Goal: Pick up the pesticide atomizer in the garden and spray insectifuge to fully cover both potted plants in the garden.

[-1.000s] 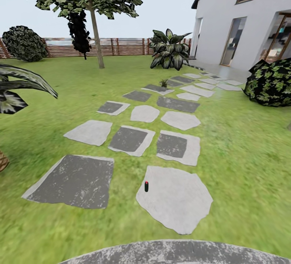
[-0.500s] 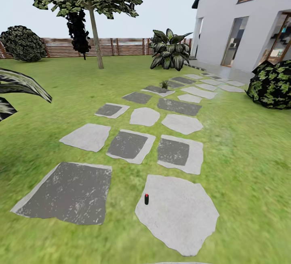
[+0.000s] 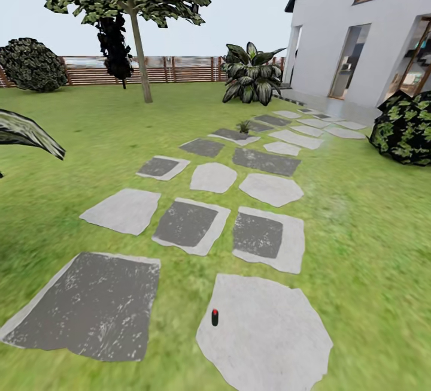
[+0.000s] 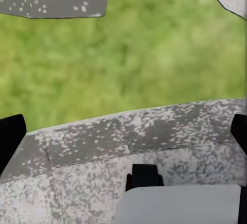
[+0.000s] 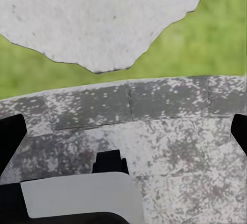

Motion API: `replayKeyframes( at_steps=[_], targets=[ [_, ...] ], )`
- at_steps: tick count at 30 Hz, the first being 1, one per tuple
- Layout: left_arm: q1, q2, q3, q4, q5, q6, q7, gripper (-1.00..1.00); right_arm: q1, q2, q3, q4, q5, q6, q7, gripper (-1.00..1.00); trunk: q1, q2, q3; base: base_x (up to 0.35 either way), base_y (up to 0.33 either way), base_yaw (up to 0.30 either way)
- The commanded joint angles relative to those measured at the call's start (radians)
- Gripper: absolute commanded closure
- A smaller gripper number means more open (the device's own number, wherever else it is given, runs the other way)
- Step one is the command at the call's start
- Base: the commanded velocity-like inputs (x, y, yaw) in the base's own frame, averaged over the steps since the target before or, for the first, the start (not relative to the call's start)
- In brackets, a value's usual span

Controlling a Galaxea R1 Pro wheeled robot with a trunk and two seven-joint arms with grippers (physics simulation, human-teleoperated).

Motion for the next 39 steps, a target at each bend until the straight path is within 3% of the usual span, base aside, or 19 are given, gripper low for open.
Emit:
replayKeyframes(
  at_steps=[1,26,39],
  targets=[
    [-0.001,0.0,0.001,0.001,0.0,-0.003,0.001,-1.0,-0.001,0.0,-0.002,0.001,0.0,-0.003,0.0,-1.0,0.001,0.0,-0.001,0.337,-0.077,0.0],
    [-0.001,-0.002,0.001,0.001,0.004,-0.003,0.001,-1.0,0.0,0.0,-0.004,0.0,0.0,-0.003,0.0,-1.0,0.001,0.0,-0.001,0.323,-0.106,0.0],
    [-0.001,-0.003,0.002,0.0,0.005,-0.001,0.001,-1.0,-0.001,0.0,-0.002,0.0,0.002,-0.003,-0.003,-1.0,0.001,0.0,-0.001,0.11,-0.25,0.0]
  ],
)
